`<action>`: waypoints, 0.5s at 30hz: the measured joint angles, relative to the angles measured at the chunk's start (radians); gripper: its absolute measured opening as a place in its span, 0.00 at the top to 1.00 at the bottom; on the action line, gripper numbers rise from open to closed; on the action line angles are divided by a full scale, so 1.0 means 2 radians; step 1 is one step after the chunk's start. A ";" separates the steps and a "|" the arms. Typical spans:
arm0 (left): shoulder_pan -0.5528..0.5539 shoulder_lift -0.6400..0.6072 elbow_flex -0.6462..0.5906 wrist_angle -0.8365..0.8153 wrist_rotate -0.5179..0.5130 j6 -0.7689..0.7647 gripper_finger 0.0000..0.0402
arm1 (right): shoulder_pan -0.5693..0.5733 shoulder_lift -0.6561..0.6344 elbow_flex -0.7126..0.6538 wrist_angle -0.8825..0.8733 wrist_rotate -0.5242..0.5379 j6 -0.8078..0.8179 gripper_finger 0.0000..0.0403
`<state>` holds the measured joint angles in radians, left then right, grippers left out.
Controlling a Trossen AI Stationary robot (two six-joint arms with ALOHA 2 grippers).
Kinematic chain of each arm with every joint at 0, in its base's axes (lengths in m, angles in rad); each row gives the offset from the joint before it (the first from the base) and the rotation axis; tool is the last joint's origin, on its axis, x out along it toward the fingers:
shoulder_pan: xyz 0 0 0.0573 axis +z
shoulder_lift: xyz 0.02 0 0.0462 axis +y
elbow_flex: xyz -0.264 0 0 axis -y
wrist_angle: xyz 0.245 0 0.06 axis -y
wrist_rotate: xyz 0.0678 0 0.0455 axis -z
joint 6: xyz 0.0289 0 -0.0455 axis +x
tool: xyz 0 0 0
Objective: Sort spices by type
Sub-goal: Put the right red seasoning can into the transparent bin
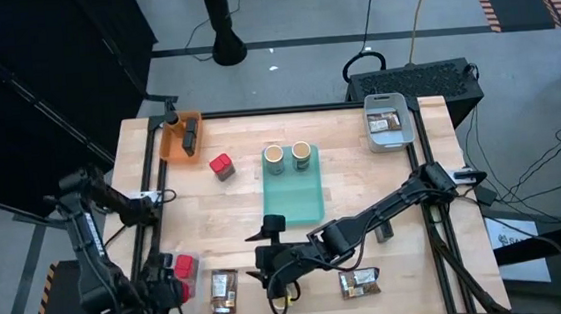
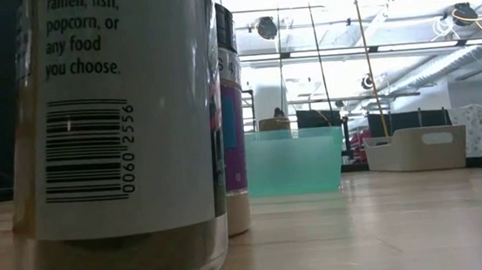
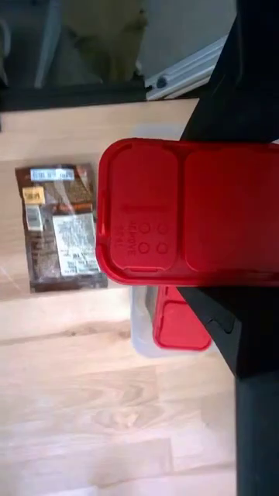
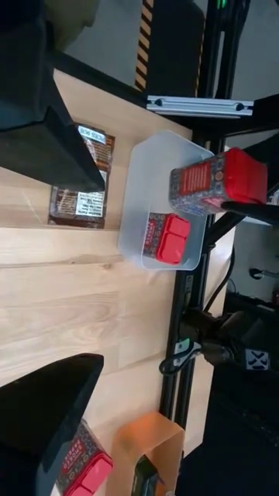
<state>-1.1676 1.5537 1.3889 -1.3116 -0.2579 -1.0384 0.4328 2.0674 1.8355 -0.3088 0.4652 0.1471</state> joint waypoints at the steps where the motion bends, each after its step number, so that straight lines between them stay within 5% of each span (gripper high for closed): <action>1: -0.004 0.000 -0.004 0.005 -0.004 -0.001 0.46 | 0.000 0.000 0.000 0.000 0.000 0.000 0.15; 15: -0.047 -0.054 -0.074 0.068 -0.003 -0.080 0.46 | 0.000 0.000 0.000 0.003 0.000 0.001 0.15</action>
<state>-1.2625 1.4458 1.2403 -1.1764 -0.2643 -1.1975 0.4324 2.0682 1.8355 -0.3027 0.4654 0.1493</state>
